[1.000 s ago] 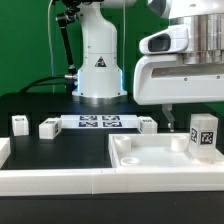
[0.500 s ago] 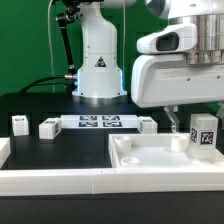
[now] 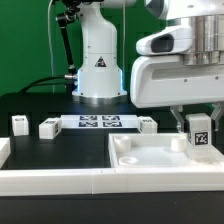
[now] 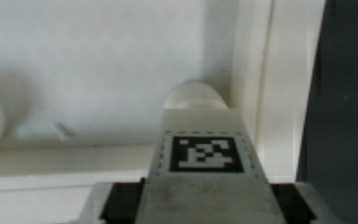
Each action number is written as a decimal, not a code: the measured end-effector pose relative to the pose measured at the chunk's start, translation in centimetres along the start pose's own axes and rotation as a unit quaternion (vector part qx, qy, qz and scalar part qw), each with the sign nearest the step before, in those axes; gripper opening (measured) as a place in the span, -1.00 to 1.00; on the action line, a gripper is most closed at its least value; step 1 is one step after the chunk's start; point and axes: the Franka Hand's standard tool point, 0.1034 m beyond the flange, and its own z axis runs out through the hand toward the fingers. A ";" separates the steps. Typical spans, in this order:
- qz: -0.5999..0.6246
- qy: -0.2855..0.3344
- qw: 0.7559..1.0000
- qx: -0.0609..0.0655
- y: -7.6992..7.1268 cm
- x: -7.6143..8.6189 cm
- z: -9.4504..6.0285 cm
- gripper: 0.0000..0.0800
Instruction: Assemble square table
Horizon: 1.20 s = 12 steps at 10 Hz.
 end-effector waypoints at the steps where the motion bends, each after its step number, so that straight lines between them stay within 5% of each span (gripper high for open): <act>1: 0.049 0.001 0.999 0.002 -0.2 0.0 0.0 -0.27; 5: 0.293 0.000 0.956 0.003 -0.9 -0.5 0.3 -0.27; 10: 0.550 -0.018 0.835 0.018 -1.5 -0.7 0.4 -0.27; 12: 0.573 -0.020 0.819 0.021 -1.3 -0.6 0.3 -0.27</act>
Offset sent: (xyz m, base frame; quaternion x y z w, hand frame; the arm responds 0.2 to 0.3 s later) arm -0.0079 0.0051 -0.0027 -0.0402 0.0160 0.2965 0.9541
